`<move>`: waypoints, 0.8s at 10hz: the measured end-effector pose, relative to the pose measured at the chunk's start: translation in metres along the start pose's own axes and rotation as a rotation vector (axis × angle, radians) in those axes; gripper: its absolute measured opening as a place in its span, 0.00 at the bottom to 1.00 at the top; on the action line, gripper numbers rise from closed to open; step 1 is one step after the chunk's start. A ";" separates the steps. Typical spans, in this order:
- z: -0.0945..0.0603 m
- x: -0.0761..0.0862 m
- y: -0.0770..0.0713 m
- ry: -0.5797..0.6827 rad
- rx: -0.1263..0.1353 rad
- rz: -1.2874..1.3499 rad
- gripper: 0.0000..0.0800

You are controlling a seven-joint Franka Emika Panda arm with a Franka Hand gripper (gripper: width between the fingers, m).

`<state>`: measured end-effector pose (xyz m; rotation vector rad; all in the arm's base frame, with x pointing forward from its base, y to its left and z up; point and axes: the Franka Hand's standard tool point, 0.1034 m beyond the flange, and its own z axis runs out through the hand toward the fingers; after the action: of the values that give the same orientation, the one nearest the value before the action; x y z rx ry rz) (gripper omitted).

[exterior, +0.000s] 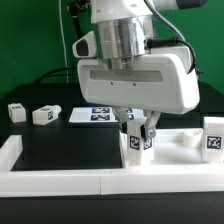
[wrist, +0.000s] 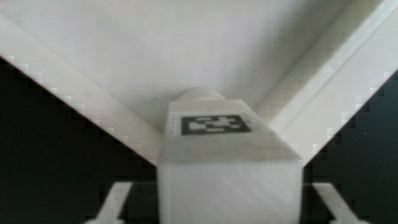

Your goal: Assemble square table

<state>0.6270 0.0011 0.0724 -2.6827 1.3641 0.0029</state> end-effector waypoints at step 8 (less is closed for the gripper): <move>0.001 -0.001 0.004 -0.066 0.097 1.006 0.37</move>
Offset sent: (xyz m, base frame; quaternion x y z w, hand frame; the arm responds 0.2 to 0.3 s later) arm -0.0015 -0.0071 -0.0012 0.0165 -0.0334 0.4092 0.9117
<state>0.6232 -0.0007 0.0713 -1.6339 2.4124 0.1162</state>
